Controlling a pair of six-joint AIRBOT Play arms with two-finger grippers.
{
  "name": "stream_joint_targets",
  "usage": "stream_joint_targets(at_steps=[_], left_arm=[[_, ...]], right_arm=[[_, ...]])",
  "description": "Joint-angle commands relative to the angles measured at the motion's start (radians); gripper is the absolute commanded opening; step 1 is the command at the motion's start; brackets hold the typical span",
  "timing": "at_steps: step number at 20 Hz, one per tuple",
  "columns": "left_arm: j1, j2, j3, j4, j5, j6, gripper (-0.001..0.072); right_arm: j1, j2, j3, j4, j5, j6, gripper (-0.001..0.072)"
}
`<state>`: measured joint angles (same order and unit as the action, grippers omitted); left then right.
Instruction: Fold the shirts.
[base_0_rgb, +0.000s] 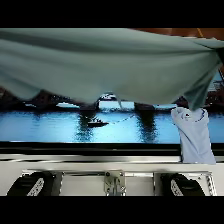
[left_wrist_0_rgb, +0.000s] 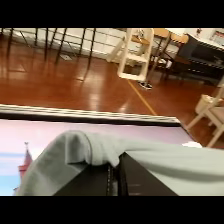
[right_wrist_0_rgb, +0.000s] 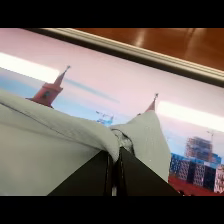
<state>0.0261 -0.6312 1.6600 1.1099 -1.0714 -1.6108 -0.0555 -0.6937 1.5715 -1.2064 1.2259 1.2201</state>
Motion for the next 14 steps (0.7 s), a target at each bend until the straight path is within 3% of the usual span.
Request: stream_joint_targets(at_steps=[1, 3, 5, 8, 10, 14], left_arm=[[0.013, 0.072, 0.020, 0.167, -0.159, -0.053, 0.0038], [0.013, 0.067, 0.000, 0.241, -0.275, -0.052, 0.0038], [0.013, 0.065, -0.071, 0.307, -0.312, -0.052, 0.0038], [0.013, 0.052, -0.272, 0.338, -0.310, -0.052, 0.0038], [0.013, 0.020, -0.443, 0.337, -0.306, -0.052, 0.0038], [0.013, -0.121, -0.729, 0.194, -0.146, -0.079, 0.0039]], right_arm=[[-0.001, 0.094, 0.007, -0.114, 0.155, 0.080, 0.0066], [-0.001, 0.084, 0.001, -0.116, 0.313, 0.085, 0.0065], [-0.001, 0.061, -0.058, -0.117, 0.418, 0.100, 0.0066], [-0.001, 0.029, -0.279, -0.111, 0.433, 0.133, 0.0066], [-0.001, 0.002, -0.471, -0.111, 0.349, 0.160, 0.0066], [-0.001, -0.134, -0.781, -0.003, -0.044, 0.183, 0.0066]])
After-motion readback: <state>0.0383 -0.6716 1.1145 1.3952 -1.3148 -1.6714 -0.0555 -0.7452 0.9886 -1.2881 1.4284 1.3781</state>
